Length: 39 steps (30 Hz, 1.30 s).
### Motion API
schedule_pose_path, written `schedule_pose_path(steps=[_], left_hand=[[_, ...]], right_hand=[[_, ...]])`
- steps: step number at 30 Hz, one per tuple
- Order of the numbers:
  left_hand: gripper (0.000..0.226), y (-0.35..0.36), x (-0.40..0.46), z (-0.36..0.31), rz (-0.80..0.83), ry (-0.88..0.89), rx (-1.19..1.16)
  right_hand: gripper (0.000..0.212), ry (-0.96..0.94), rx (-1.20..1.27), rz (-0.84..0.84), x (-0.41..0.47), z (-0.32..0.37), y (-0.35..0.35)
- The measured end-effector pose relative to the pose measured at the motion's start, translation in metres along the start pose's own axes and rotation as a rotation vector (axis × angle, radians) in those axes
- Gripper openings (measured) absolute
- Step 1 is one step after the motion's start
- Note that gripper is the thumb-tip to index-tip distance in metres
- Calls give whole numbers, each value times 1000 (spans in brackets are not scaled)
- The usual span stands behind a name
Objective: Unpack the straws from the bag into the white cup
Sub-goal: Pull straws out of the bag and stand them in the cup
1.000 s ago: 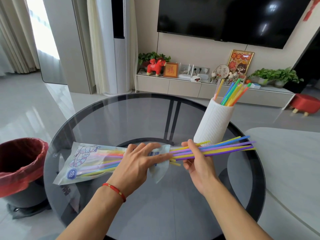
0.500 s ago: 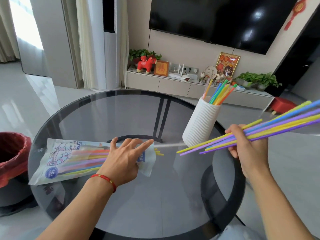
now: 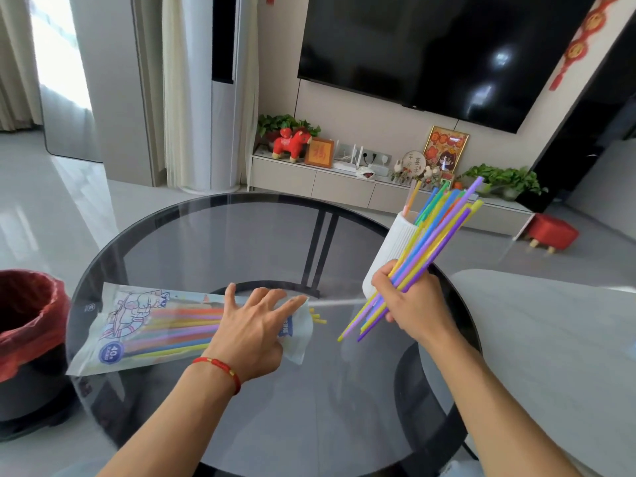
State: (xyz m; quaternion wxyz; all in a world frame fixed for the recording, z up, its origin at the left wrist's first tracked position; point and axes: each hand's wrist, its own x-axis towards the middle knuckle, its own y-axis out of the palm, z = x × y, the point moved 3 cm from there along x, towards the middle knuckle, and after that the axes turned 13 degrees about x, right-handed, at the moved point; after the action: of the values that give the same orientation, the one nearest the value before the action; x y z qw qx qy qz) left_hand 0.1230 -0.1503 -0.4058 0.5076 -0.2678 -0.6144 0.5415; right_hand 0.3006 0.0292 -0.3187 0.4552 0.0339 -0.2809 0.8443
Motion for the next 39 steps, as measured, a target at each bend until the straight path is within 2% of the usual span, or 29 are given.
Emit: schedule_pose_path(steps=[2, 6, 11, 16, 19, 22, 25, 28, 33, 36, 39], left_hand=[[83, 2, 0, 1, 14, 5, 4], [81, 3, 2, 2, 30, -9, -5], [79, 3, 2, 0, 27, -18, -15], [79, 3, 2, -1, 33, -19, -17], [79, 3, 3, -1, 32, -20, -22], [79, 2, 3, -2, 31, -25, -24], [79, 3, 3, -2, 38, -22, -23], [79, 4, 3, -1, 46, -23, -26], [80, 4, 3, -2, 58, -14, -23], [80, 3, 3, -1, 65, -11, -18], [80, 2, 2, -2, 47, -14, -22]], right_hand=[[43, -40, -16, -23, 3, 5, -1], [46, -139, -101, 48, 3, 2, 7], [41, -127, -97, 131, -3, -18, 26], [49, -101, -76, 101, -7, -23, 31], [49, -101, 5, 37, -2, -19, 27], [32, -91, 94, -8, 4, -12, 22], [26, -25, 199, -16, 11, -4, 18], [27, -13, 349, 18, 18, 8, 19], [25, -125, 642, 72, 20, 15, 22], [25, -51, 705, 41, 14, 2, 30], [37, 52, 763, -44, 8, -11, 36]])
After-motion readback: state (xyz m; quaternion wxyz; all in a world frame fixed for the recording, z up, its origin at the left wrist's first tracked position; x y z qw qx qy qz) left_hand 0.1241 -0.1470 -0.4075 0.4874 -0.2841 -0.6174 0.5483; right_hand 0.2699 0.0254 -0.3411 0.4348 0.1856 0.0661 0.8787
